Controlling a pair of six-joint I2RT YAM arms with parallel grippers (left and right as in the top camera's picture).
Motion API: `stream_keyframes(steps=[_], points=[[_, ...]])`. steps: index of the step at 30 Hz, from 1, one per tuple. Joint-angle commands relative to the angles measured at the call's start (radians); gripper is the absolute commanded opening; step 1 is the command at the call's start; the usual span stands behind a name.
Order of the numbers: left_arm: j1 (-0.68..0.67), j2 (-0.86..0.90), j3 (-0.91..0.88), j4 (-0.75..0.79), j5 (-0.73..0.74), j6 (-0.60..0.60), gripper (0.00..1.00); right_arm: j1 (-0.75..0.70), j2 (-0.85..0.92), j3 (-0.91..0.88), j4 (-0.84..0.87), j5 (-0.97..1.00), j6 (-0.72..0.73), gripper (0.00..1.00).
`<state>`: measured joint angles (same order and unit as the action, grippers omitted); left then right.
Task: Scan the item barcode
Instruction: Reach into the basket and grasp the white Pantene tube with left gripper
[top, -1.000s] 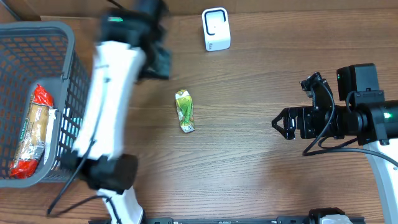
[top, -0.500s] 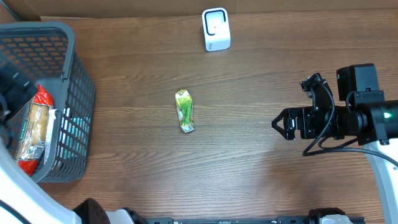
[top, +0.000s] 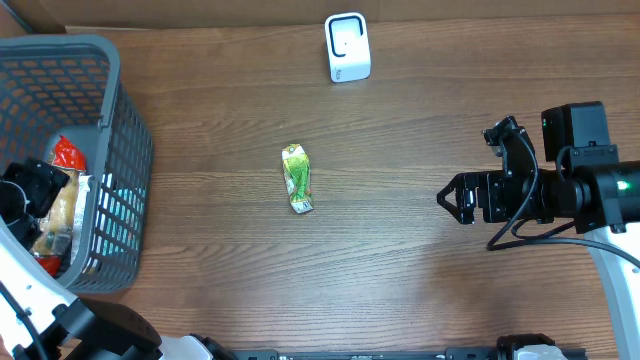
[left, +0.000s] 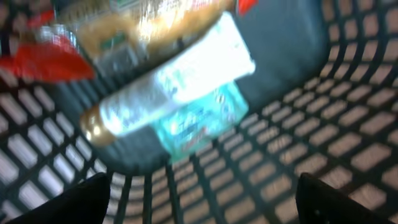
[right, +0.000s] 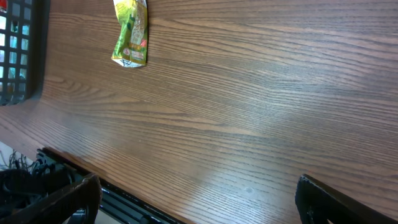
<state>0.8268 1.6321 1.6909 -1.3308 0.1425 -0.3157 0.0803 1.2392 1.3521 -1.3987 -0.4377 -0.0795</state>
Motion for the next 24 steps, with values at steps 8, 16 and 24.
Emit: stream_keyframes(steps=[8,16,24], points=[[0.004,0.077,-0.109,0.272,-0.039,0.019,0.88,0.004,0.001,0.022,0.009,0.0,-0.008,1.0],[-0.063,0.264,-0.109,0.23,-0.101,0.309,0.82,0.004,0.001,0.022,0.02,0.003,-0.008,1.0],[-0.101,0.358,-0.113,0.186,-0.248,0.346,0.82,0.004,0.016,0.022,0.02,0.005,-0.008,1.0]])
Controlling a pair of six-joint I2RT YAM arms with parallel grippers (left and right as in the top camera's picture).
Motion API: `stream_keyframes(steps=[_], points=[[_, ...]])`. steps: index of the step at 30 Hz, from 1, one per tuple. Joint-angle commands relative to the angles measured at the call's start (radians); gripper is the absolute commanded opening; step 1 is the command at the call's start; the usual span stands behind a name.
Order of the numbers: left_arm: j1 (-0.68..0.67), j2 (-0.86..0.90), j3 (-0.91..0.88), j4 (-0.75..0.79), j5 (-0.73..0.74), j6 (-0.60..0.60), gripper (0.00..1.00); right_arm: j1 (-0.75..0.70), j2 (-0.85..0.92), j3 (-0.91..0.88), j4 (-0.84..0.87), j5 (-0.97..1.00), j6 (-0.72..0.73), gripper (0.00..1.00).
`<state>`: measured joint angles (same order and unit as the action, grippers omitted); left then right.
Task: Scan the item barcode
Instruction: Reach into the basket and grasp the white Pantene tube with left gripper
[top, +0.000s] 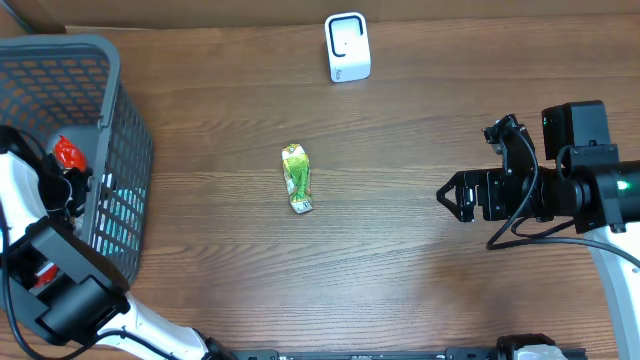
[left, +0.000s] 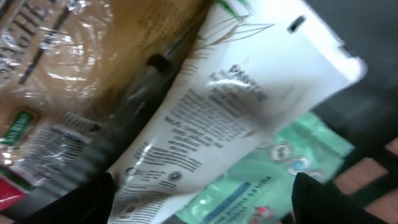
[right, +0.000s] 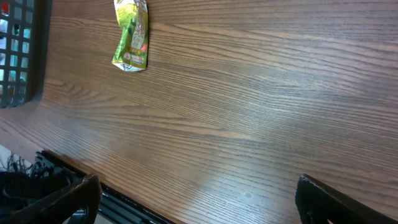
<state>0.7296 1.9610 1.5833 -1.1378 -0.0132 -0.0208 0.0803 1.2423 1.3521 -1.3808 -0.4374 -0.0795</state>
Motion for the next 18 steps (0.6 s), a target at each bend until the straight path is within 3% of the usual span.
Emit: stream_keyframes(steps=[1,7,18], points=[[-0.003,0.032,-0.005,-0.007,-0.116,0.051,0.82,0.004,0.017,0.022,0.002,0.004,-0.008,1.0],[-0.003,0.038,-0.005,0.016,-0.19,0.047,0.83,0.004,0.03,0.022,-0.006,0.004,-0.008,1.0],[-0.008,0.069,-0.088,0.087,-0.124,0.112,0.88,0.004,0.03,0.022,-0.005,0.004,-0.008,1.0]])
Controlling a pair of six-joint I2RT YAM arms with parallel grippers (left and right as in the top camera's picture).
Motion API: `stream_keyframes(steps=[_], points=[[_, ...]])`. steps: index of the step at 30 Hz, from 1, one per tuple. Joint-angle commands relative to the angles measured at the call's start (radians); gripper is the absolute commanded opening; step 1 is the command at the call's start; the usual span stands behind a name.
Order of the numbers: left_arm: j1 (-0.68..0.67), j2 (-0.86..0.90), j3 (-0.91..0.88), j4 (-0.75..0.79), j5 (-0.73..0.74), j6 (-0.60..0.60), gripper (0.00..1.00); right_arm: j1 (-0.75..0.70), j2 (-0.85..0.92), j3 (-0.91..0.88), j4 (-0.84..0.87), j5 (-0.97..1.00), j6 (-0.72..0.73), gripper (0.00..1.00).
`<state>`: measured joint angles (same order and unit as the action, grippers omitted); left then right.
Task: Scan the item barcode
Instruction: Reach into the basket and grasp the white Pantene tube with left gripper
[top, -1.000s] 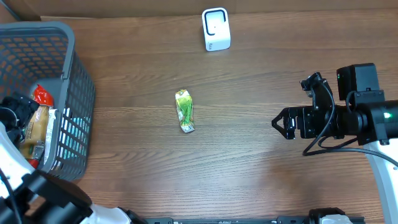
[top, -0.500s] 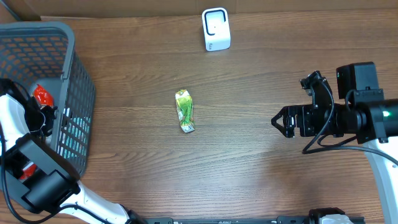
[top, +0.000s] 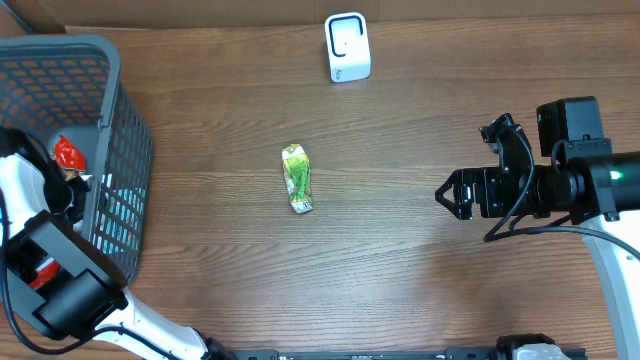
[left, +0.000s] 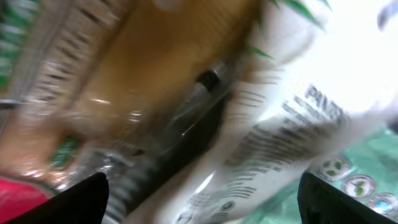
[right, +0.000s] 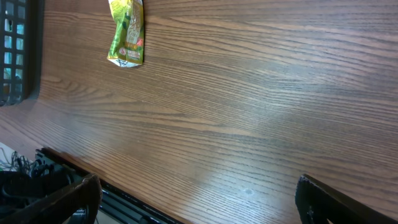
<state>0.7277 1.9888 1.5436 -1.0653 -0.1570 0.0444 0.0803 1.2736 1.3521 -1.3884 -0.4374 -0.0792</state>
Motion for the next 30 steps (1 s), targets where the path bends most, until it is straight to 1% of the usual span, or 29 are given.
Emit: stream_keyframes(steps=[1,3,5,6,8,9,11,15,19,23,24,30], points=[[-0.007,0.041,-0.059,0.024,0.02,0.046,0.87,0.004,-0.001,0.022,0.002,0.004,-0.008,1.0],[-0.009,0.042,-0.074,0.039,0.02,0.046,0.85,0.004,-0.001,0.022,0.002,0.004,-0.008,1.0],[-0.01,0.042,-0.085,0.05,0.024,0.045,0.77,0.004,-0.001,0.022,0.002,0.011,-0.008,1.0],[-0.009,0.042,-0.085,0.053,0.024,0.045,0.67,0.004,-0.001,0.022,0.002,0.014,-0.008,1.0],[-0.009,0.042,-0.085,0.057,0.025,0.045,0.32,0.004,-0.001,0.022,0.002,0.018,-0.008,1.0],[-0.009,0.042,-0.084,0.057,0.025,0.045,0.2,0.004,-0.001,0.022,0.002,0.018,-0.008,1.0],[-0.009,0.042,-0.084,0.057,0.027,0.045,0.05,0.004,-0.001,0.022,0.002,0.018,-0.008,1.0],[-0.009,0.042,-0.051,0.029,0.074,0.045,0.04,0.004,-0.001,0.022,0.004,0.018,-0.008,1.0],[-0.009,0.042,0.044,-0.047,0.084,0.03,0.04,0.004,-0.001,0.022,0.006,0.018,-0.008,1.0],[-0.011,0.042,0.243,-0.176,0.113,-0.036,0.04,0.004,-0.001,0.022,0.006,0.018,-0.008,1.0],[-0.012,0.042,0.281,-0.201,0.114,-0.043,0.04,0.004,-0.001,0.022,0.006,0.018,-0.008,1.0],[-0.048,0.041,0.662,-0.393,0.126,-0.067,0.04,0.004,-0.001,0.022,0.01,0.018,-0.008,1.0]])
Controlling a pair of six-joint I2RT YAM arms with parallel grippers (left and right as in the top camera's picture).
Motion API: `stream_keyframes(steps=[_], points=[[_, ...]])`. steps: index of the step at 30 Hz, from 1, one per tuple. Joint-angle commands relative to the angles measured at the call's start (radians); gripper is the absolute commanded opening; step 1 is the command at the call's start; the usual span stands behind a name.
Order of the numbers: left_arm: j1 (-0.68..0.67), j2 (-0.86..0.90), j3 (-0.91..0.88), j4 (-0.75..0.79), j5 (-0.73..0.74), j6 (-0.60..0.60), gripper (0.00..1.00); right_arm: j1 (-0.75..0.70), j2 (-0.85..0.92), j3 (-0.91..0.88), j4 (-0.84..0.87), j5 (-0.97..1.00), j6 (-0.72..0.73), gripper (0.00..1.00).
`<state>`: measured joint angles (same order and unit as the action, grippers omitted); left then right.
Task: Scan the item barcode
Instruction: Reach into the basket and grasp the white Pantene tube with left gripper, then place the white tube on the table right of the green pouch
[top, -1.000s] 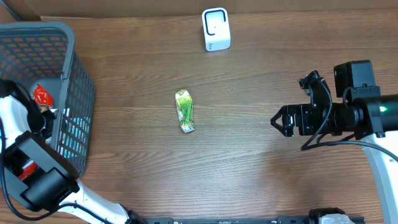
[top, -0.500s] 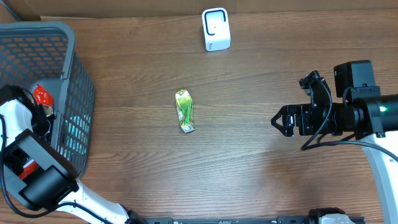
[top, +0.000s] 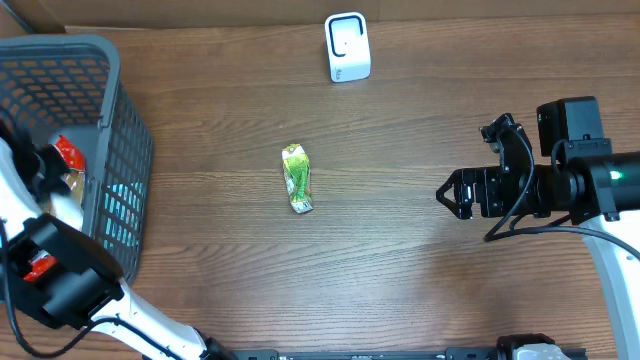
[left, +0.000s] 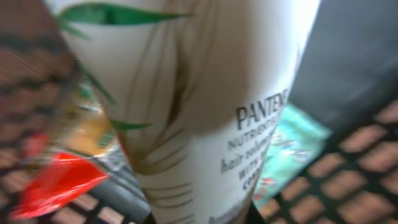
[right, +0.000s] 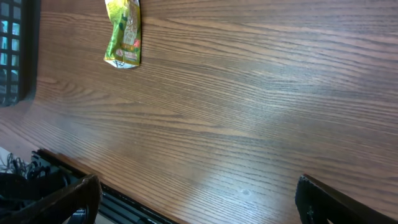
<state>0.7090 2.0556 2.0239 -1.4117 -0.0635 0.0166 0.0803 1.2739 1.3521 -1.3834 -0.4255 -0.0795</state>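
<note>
A white Pantene tube (left: 205, 99) fills the left wrist view. My left gripper (left: 199, 219) is shut on it, its dark fingers pressing both sides of the tube low in the frame, inside the grey basket (top: 120, 130). From overhead, the left gripper (top: 42, 172) sits at the basket's left side. The white scanner (top: 347, 47) stands at the table's far edge. My right gripper (top: 450, 195) hovers open over bare wood at the right, and the right wrist view shows nothing between its fingers (right: 62, 199).
A green packet (top: 297, 178) lies on the table between basket and scanner, also seen as the green packet (right: 123, 31) from the right wrist. In the basket under the tube lie a teal packet (left: 292, 143) and a red packet (left: 56, 186). The basket mesh (left: 367, 155) surrounds them.
My left gripper's jaws were wide apart over the tube and a pasta bag. Now they are shut on the white tube, which fills the view. The right arm has not moved.
My left gripper was open above the basket's contents. It then stood closer over the white tube and the pasta bag, still open, and closer again. Now it is shut on the tube. The right gripper stayed open over the table throughout.
</note>
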Motion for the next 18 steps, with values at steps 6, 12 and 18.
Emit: stream_keyframes(steps=[6,12,18], points=[[-0.131,-0.066,0.558,-0.144,0.065,-0.039,0.04,0.004,-0.002,0.022,0.005,0.006,-0.007,1.0],[-0.301,-0.192,0.772,-0.187,0.064,-0.048,0.04,0.004,-0.002,0.022,-0.01,0.006,-0.007,1.0],[-0.555,-0.266,0.775,-0.278,0.067,-0.197,0.04,0.004,-0.002,0.022,-0.014,0.006,-0.007,1.0]])
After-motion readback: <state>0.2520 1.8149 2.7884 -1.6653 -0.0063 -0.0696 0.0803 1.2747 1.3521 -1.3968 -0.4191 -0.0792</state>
